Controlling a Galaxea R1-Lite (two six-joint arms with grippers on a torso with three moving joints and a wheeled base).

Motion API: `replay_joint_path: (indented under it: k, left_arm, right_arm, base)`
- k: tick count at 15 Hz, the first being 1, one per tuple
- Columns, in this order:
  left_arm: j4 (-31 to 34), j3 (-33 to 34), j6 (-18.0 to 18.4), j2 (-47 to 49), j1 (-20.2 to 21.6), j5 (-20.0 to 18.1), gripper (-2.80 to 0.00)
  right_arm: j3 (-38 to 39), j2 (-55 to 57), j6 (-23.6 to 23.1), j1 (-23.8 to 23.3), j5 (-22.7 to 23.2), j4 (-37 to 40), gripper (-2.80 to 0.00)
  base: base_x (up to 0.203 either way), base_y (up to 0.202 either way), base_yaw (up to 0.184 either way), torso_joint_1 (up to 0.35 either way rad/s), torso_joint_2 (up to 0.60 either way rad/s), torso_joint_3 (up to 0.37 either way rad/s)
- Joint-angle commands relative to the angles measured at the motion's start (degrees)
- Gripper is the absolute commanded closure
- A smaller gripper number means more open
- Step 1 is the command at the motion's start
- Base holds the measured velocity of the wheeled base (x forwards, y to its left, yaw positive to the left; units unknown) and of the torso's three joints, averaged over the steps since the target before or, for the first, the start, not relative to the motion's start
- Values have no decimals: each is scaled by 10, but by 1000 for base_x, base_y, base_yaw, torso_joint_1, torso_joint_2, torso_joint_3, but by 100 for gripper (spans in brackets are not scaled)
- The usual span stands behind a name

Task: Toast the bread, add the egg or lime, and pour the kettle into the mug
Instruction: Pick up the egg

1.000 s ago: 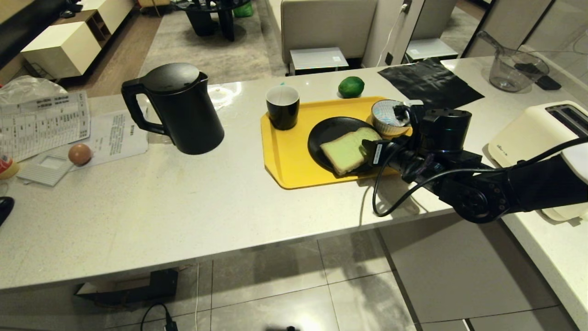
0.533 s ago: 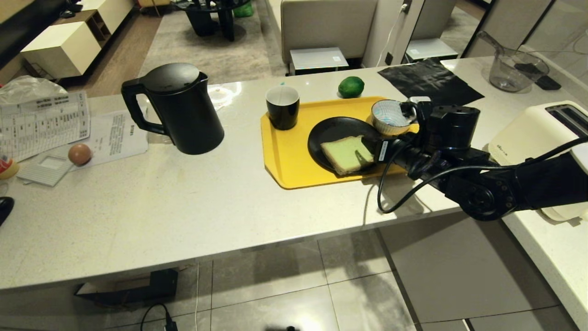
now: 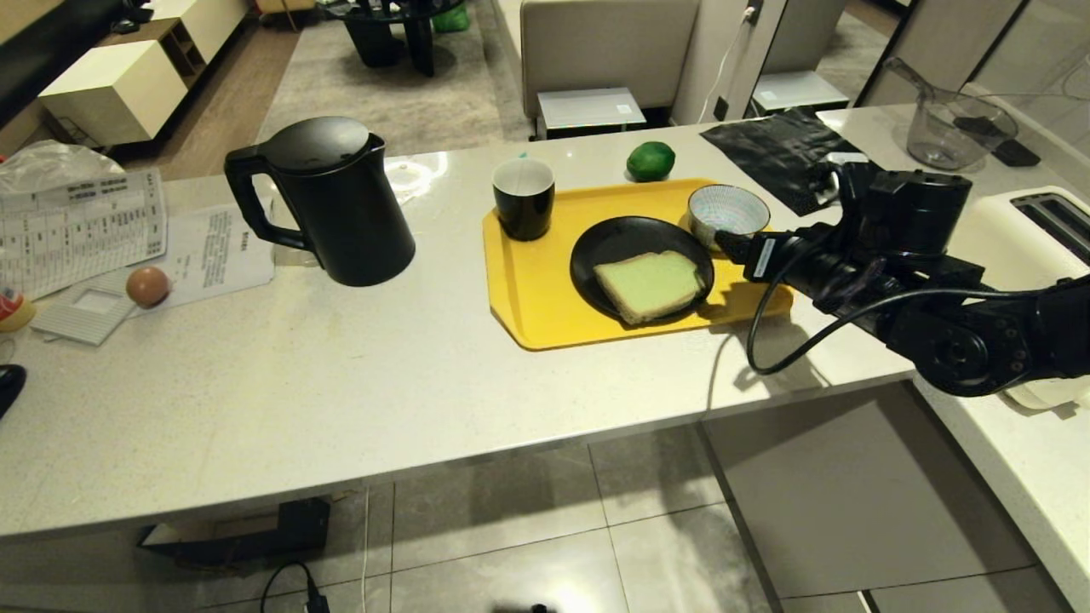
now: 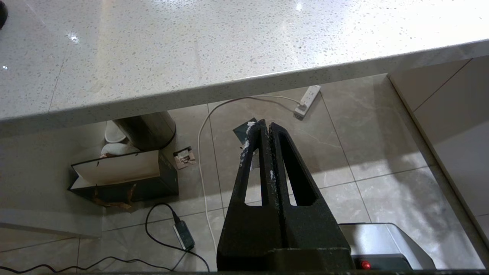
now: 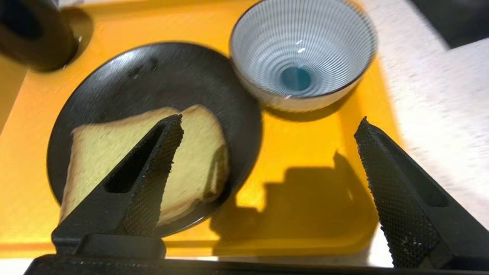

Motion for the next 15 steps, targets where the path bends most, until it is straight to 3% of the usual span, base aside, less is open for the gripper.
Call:
replay_joint_path:
  k: [1, 8, 15]
  left_arm:
    - [0, 0, 0, 0, 0, 0, 0]
    - [0, 0, 0, 0, 0, 0, 0]
    - [0, 0, 0, 0, 0, 0, 0]
  right_arm:
    - [-3, -21, -3, -13, 1, -3, 0]
    - [-13, -49, -8, -23, 4, -3, 0]
    - [-96, -51, -68, -70, 9, -2, 0]
  base:
    - [0, 0, 0, 0, 0, 0]
    - [0, 0, 0, 0, 0, 0]
    - [0, 0, 0, 0, 0, 0]
